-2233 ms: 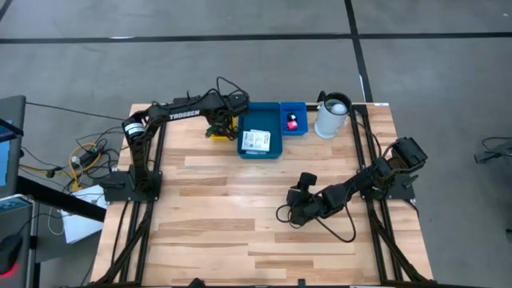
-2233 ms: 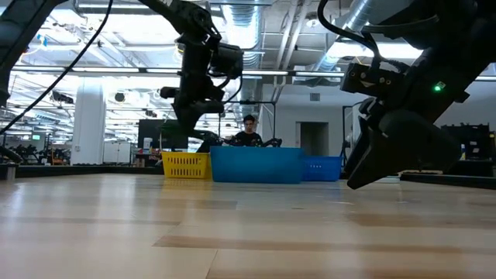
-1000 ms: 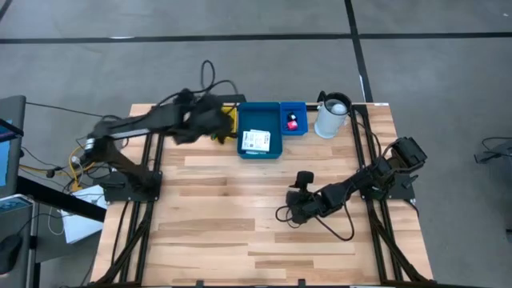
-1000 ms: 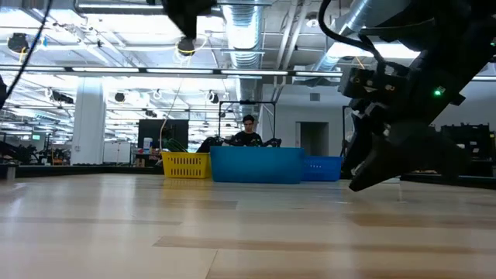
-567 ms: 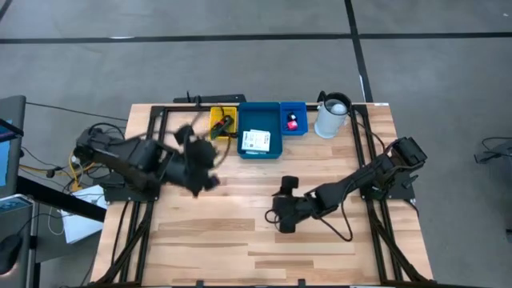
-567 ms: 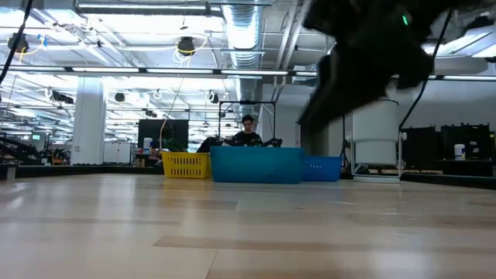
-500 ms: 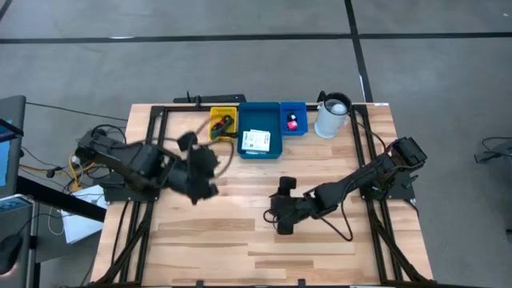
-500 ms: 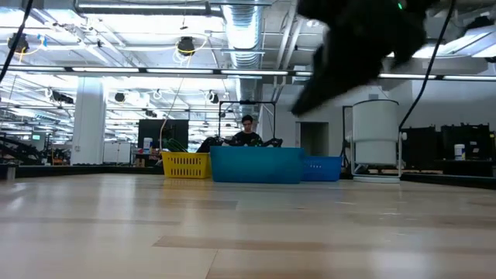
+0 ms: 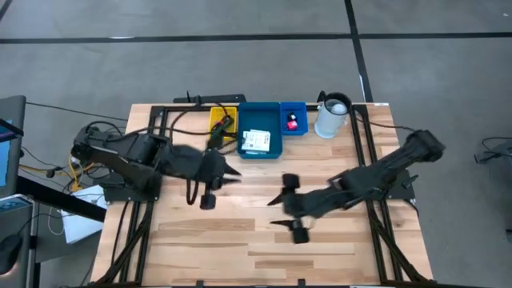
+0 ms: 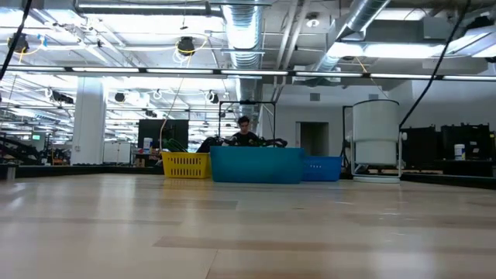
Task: Pick and place items into bin
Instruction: Return to Home Position
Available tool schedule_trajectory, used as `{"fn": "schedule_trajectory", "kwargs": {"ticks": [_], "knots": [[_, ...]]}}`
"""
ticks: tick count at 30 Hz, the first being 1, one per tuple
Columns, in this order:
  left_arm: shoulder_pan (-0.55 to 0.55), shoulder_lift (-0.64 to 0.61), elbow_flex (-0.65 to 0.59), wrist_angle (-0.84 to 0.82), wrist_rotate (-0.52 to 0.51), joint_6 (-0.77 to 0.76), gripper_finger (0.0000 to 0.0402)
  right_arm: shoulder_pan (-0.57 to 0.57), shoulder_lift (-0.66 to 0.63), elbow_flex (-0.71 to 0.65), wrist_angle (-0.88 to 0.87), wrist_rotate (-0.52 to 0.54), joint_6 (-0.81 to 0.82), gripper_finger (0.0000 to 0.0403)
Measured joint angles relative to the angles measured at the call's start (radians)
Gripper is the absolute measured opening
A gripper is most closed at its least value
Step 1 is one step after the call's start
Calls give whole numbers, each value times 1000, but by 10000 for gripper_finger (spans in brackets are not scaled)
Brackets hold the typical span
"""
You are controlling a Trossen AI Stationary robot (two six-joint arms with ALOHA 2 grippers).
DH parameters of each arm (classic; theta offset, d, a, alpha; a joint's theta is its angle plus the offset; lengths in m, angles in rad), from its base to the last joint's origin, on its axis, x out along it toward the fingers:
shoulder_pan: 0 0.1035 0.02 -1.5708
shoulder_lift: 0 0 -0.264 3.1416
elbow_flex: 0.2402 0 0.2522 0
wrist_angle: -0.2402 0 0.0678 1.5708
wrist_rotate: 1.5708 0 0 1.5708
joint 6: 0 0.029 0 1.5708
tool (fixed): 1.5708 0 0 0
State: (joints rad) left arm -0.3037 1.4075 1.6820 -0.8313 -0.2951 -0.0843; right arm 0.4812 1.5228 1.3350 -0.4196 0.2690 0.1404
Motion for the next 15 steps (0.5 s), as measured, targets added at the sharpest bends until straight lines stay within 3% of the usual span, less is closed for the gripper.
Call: {"fn": "schedule_trajectory", "kwargs": {"ticks": [3,7,10,15], "knots": [[63,-13,-49,138,223,76,59,39,-110,1,-24,38,0,235],[138,-32,-153,234,323,112,59,101,-244,1,-83,70,-4,235],[200,-72,-287,362,414,113,59,151,-340,0,-142,145,17,235],[317,-213,-585,694,690,66,59,215,-497,-73,-183,264,44,235]]}}
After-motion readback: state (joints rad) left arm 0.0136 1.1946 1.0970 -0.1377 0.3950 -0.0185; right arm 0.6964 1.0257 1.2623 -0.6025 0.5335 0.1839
